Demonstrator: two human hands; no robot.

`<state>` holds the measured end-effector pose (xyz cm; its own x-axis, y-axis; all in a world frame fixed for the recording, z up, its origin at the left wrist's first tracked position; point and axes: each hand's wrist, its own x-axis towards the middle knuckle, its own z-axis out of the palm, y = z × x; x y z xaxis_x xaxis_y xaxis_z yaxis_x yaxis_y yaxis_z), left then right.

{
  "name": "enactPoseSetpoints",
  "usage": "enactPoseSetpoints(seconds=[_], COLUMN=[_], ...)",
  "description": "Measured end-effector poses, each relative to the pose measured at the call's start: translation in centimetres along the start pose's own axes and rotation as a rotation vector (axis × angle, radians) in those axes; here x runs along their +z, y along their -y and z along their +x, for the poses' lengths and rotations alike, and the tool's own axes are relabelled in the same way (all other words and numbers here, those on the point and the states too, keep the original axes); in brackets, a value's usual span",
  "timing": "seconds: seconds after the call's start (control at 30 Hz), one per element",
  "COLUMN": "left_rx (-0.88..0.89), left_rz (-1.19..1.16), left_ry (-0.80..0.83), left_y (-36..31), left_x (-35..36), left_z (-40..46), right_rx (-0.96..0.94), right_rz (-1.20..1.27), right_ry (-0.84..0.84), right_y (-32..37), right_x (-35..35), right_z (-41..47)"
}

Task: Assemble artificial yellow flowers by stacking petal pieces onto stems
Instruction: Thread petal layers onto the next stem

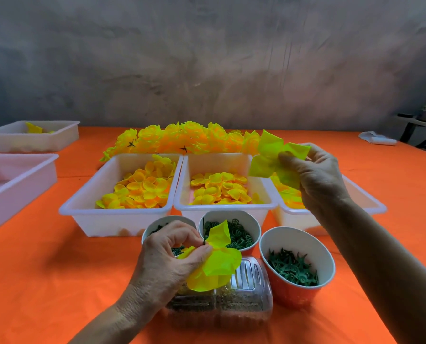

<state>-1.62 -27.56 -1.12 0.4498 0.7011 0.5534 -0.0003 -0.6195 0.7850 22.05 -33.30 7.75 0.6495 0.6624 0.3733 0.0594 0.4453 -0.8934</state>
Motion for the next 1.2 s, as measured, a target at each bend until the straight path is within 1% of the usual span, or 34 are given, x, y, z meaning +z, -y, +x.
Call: enactPoseSetpoints(seconds=[0.1,0.17,0.33,0.5,0.57,0.93,1.03,1.2], left_rx=[0.03,0.008,-0.04,-0.072,-0.086,-0.152,-0.175,-0.205], left_rz=[0.022,0.014,0.005,0.001,0.015,0.023,0.03,0.03], left_ry=[-0.01,-0.012,-0.036,-0.01,-0.004,-0.029,-0.031,-0.052], left_y=[0.3,0.2,-0.3,-0.6,-0.7,-1.6,-1.5,-1.6], left_x=[-0.1,0.0,0.0,0.0,0.0,-0.1,-0.1,0.0], left_z=[0.0,-0.1,-0.2,-0.3,-0.3,-0.2,-0.3,-0.4], right_rx=[0.034,0.061,0.037,-0.044,-0.042,0.298,0.336,0.311], right_rz=[0.062,0.048,-0.037,-0.093,-0.116,0.014,0.036,0.052], right_ry=[0.146,0.202,0.224,0.28,0.315,0.361,0.344,0.358], right_y=[0.9,0.7,0.0,-1.2,-1.4,-2.1,-2.0,-1.6], right_x=[2.3,3.6,5.6,6.0,6.1,6.0,6.1,6.4], right_z=[-2.3,-3.5,-5.8,-7.5,-8.1,-8.9,-8.8,-9.1])
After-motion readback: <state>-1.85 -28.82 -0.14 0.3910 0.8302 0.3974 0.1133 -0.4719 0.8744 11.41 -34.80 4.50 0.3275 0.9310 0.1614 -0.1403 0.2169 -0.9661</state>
